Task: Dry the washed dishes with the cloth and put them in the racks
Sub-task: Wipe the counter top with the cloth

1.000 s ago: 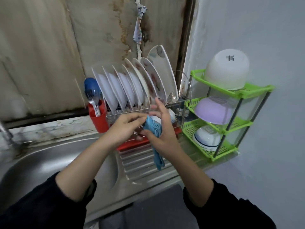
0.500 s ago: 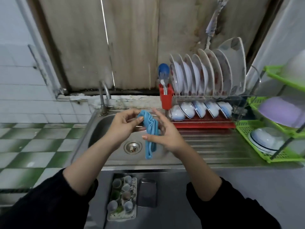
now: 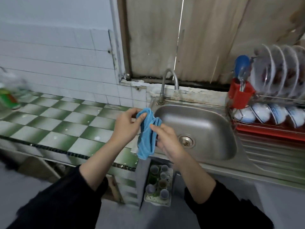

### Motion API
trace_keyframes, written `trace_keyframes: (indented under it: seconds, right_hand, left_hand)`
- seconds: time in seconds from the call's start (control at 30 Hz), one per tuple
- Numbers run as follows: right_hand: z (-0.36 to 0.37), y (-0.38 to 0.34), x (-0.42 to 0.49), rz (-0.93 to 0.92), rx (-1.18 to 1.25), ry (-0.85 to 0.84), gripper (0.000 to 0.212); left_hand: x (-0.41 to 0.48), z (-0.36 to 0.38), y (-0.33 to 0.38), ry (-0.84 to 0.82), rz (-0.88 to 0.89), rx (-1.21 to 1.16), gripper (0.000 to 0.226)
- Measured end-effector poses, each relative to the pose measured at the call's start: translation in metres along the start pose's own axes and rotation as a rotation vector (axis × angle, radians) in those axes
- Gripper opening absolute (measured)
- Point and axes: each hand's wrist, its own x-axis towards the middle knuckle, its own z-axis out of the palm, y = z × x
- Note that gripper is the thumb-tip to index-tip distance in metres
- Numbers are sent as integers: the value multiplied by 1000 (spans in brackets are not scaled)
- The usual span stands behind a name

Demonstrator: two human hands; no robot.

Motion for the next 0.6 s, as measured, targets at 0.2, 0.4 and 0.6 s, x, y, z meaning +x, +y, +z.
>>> trace_keyframes:
  seconds: [0.2, 0.4, 0.6]
  right_hand:
    - [91, 29, 43, 53, 68, 105, 22]
    - [158, 47, 81, 44, 143, 29, 43]
    - [192, 71, 108, -330, -480, 44, 90]
  left_hand:
    - [24, -86, -65, 39, -35, 82, 12]
    - [41, -138, -113, -5, -25, 51, 26]
    - [64, -161, -138, -66, -94, 24, 23]
